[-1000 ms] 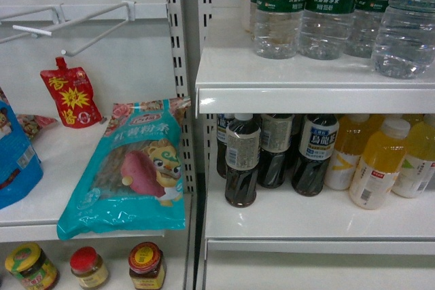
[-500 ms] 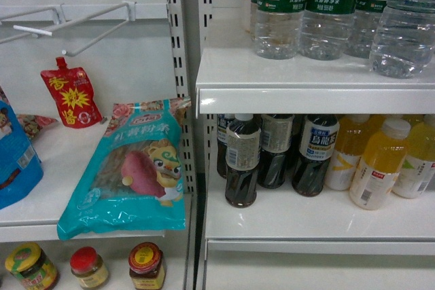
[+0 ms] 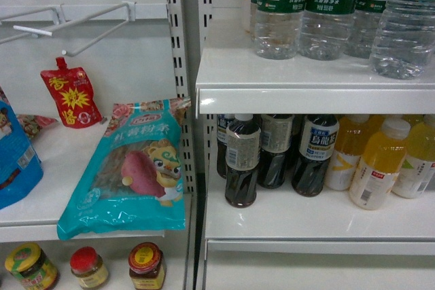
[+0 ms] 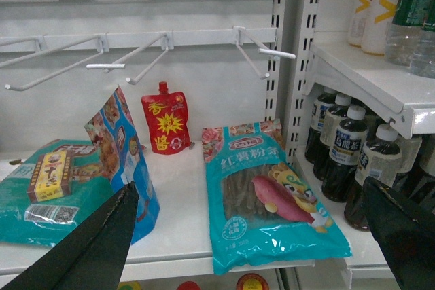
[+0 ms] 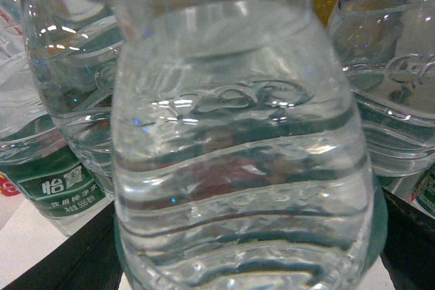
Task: Move water from second to third shelf
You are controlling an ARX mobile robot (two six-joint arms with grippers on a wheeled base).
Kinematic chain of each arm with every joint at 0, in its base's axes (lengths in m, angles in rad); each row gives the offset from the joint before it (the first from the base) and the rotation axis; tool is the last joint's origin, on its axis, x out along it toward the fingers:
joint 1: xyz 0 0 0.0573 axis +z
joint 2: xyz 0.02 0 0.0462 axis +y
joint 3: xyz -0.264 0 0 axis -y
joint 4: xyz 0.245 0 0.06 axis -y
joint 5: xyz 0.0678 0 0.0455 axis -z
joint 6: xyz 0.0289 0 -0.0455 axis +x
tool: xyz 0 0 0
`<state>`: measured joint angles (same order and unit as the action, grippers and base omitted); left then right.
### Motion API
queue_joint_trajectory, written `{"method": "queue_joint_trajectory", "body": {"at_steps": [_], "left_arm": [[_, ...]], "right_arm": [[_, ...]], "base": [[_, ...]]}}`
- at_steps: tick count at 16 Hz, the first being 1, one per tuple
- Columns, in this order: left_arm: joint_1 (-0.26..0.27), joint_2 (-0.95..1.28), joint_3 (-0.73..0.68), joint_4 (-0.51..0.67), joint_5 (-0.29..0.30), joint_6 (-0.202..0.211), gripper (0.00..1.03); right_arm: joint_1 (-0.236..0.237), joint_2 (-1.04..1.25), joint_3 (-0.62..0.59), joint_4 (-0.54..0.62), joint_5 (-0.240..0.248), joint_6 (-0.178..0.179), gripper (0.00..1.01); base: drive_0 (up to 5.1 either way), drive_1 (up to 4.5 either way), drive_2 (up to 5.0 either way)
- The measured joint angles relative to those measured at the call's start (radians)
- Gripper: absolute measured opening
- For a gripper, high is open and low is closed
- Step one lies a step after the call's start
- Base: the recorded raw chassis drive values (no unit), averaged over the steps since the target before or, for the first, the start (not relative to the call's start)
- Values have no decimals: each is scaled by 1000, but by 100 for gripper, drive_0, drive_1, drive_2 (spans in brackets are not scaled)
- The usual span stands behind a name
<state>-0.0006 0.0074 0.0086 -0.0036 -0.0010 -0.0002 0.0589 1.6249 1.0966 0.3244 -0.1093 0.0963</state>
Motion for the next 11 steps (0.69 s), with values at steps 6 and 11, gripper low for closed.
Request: {"method": "queue_joint_trajectory", "body": {"at_steps": [6,11], "left_arm": [[0,0,0,0,0,0,98],[0,0,0,0,0,0,98]], "right_arm": [[0,-71,-43,-8,4,-17,98],[1,-168,-158,55,55,-90,98]], "base": [[0,0,0],[0,0,0]]}}
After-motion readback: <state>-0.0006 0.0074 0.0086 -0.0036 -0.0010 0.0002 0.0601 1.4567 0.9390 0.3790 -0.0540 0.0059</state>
